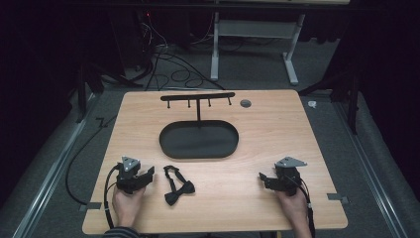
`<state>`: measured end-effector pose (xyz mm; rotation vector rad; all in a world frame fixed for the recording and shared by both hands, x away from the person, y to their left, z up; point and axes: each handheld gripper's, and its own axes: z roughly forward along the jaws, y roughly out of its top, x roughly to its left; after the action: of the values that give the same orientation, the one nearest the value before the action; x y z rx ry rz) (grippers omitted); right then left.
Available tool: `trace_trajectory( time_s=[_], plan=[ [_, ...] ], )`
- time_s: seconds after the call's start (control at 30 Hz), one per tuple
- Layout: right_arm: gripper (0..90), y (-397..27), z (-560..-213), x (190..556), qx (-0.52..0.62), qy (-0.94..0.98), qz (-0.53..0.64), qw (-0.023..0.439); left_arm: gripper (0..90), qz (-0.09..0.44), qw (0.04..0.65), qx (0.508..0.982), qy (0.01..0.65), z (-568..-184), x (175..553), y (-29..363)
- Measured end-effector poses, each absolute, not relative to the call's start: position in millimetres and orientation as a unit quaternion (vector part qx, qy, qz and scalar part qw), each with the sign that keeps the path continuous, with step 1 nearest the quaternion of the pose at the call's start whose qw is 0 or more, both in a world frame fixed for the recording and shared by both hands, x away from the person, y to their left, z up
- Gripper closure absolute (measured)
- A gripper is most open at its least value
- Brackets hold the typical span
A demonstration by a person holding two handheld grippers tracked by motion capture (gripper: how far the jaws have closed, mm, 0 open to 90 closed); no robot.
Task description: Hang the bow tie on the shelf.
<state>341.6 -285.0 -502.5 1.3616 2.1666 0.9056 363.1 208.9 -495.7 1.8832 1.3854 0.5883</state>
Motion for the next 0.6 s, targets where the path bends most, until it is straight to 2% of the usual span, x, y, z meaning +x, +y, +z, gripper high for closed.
trace_trajectory(
  time_s=[0.6],
  plan=[
    [26.8,-285.0,-502.5,341.6,0.49,0.78,0.326,0.213,43.0,0.21,0.379,0.738,0.517,-481.1,352.0,200.2]
  ],
)
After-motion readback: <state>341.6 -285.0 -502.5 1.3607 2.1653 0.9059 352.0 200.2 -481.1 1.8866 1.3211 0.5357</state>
